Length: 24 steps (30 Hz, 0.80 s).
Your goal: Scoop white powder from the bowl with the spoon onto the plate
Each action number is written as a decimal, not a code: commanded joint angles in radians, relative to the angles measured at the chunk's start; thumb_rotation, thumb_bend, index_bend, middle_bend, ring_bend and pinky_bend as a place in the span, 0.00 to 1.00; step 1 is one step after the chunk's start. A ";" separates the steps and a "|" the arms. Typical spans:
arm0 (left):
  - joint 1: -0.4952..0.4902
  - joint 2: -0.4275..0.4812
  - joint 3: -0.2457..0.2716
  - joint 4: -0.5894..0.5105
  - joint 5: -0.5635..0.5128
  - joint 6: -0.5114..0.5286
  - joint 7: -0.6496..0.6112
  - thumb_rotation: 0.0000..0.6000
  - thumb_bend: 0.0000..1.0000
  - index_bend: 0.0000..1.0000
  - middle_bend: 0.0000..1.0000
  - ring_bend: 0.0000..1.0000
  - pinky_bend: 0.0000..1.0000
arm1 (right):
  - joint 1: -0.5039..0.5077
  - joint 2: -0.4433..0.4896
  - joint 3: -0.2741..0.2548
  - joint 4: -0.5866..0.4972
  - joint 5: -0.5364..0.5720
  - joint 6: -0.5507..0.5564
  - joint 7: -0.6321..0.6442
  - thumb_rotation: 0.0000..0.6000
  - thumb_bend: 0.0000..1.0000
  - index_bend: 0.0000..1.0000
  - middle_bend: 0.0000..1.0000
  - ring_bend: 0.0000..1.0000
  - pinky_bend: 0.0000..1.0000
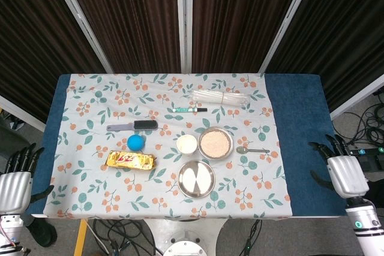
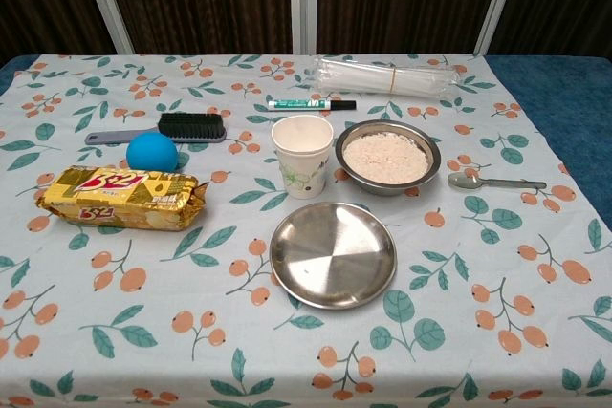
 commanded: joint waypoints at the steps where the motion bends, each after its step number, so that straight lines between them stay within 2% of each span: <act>1: -0.001 -0.003 0.000 0.005 -0.003 -0.004 -0.005 1.00 0.07 0.16 0.14 0.08 0.10 | 0.103 -0.046 0.046 -0.002 0.080 -0.164 -0.096 1.00 0.16 0.26 0.33 0.07 0.00; 5: 0.001 -0.010 0.004 0.020 -0.009 -0.012 -0.019 1.00 0.07 0.16 0.14 0.08 0.10 | 0.201 -0.151 0.089 0.075 0.180 -0.310 -0.197 1.00 0.16 0.34 0.35 0.07 0.00; 11: -0.003 -0.019 0.003 0.044 -0.018 -0.026 -0.041 1.00 0.07 0.16 0.14 0.08 0.10 | 0.296 -0.305 0.115 0.222 0.271 -0.424 -0.297 1.00 0.21 0.43 0.40 0.08 0.00; 17: -0.004 -0.027 0.002 0.064 -0.028 -0.036 -0.063 1.00 0.07 0.16 0.14 0.08 0.10 | 0.338 -0.422 0.108 0.349 0.285 -0.452 -0.340 1.00 0.21 0.47 0.42 0.11 0.00; 24: -0.003 -0.037 0.005 0.082 -0.031 -0.042 -0.080 1.00 0.07 0.16 0.14 0.08 0.10 | 0.347 -0.490 0.101 0.424 0.288 -0.452 -0.336 1.00 0.21 0.50 0.46 0.16 0.00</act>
